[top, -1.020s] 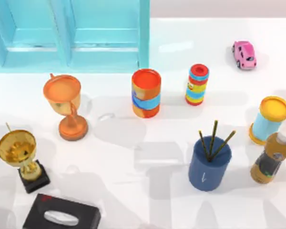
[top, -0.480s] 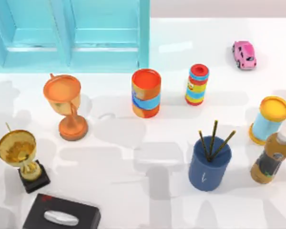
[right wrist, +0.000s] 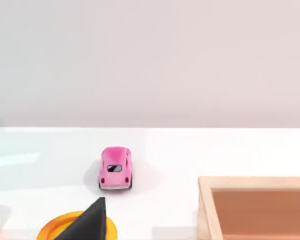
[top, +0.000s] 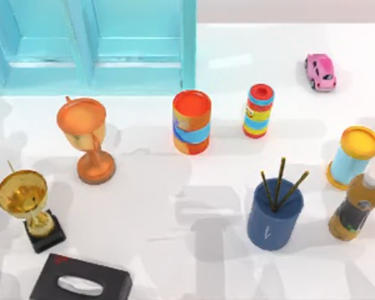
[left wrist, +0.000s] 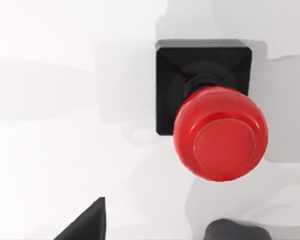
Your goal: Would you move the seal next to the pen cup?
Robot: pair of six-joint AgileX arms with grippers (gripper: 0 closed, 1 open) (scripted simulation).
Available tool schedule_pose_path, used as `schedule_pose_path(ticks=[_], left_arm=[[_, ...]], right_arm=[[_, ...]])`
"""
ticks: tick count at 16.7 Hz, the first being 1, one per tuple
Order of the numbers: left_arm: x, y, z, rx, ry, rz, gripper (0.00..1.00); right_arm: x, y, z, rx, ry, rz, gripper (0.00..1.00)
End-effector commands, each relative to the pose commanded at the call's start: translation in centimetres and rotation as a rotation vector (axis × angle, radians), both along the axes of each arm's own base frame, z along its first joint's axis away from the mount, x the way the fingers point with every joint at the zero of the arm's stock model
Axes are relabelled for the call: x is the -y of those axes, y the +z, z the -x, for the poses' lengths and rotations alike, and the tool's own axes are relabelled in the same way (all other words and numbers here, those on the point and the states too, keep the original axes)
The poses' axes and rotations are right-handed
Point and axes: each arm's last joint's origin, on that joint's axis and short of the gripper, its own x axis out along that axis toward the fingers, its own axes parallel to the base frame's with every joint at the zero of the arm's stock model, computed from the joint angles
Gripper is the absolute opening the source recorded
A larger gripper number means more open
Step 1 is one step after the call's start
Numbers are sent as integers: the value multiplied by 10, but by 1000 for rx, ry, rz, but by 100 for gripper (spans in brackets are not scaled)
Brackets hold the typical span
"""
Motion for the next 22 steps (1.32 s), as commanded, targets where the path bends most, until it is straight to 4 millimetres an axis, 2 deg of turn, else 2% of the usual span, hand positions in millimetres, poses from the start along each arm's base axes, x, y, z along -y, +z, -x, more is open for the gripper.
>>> schedule_pose_path(ticks=[7, 9, 15, 17, 20, 22], left_arm=[[1, -5, -2, -6, -2, 2, 100], [0, -22, -3, -11, 0, 3, 100], [-1, -91, -3, 1, 0, 0, 100], [-1, -100, -1, -5, 0, 1, 100], [-1, -100, -1, -5, 0, 1, 100], [-1, -100, -1, -5, 0, 1, 85]], right_arm=[[0, 0, 0, 0, 0, 0, 100], [0, 0, 0, 0, 0, 0, 100], [0, 0, 0, 0, 0, 0, 100], [0, 0, 0, 0, 0, 0, 100], [0, 0, 0, 0, 0, 0, 100], [0, 0, 0, 0, 0, 0, 100]])
